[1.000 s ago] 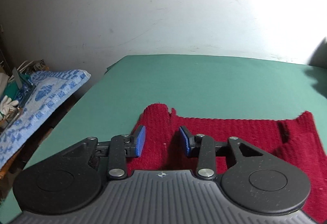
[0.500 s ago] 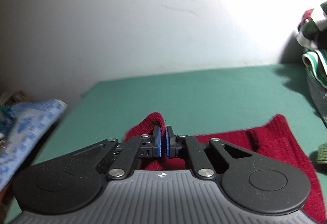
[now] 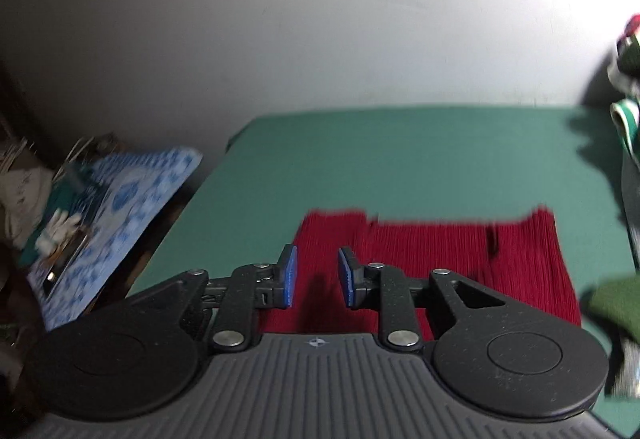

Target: Fold clothes

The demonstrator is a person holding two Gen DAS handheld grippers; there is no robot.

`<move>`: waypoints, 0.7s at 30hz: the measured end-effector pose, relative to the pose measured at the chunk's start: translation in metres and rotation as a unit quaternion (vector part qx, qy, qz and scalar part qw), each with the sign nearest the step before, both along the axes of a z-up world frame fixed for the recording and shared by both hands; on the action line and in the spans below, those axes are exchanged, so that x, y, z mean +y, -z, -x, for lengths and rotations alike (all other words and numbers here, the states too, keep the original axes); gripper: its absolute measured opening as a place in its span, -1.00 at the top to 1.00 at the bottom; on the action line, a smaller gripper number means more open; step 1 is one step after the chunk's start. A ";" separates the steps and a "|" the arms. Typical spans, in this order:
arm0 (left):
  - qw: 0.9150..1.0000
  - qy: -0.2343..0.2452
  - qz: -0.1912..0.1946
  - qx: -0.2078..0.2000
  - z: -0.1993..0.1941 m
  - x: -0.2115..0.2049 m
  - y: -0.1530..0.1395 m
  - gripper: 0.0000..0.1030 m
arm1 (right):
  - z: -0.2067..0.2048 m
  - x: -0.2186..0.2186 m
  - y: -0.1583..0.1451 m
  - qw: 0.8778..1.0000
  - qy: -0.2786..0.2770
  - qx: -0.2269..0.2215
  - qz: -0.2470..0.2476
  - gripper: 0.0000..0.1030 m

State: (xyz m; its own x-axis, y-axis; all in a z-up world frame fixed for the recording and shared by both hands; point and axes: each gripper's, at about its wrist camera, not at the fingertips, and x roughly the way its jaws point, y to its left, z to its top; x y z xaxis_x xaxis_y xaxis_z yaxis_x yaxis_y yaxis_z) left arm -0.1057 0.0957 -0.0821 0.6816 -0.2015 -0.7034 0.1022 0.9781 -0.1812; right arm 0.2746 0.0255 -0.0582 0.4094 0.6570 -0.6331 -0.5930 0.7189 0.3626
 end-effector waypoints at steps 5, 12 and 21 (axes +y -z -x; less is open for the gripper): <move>0.999 -0.019 0.025 0.014 0.011 0.022 0.002 -0.44 | 0.070 -0.044 0.012 0.995 -0.077 0.065 -0.014 0.52; 0.999 -0.020 0.032 0.025 0.008 0.048 0.001 -0.47 | 0.161 -0.068 0.021 0.980 -0.176 0.086 -0.026 0.52; 0.999 0.008 0.025 0.047 -0.004 0.036 0.006 -0.53 | 0.225 -0.077 0.028 0.971 -0.229 0.062 -0.026 0.77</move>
State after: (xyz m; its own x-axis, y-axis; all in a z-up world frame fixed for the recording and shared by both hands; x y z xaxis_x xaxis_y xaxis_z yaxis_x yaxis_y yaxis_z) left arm -0.1014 0.1319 -0.0884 0.6096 -0.2483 -0.7528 0.0985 0.9660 -0.2388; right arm 0.0496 -0.0510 -0.0863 -0.0103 0.7848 -0.6197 -0.7952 0.3693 0.4809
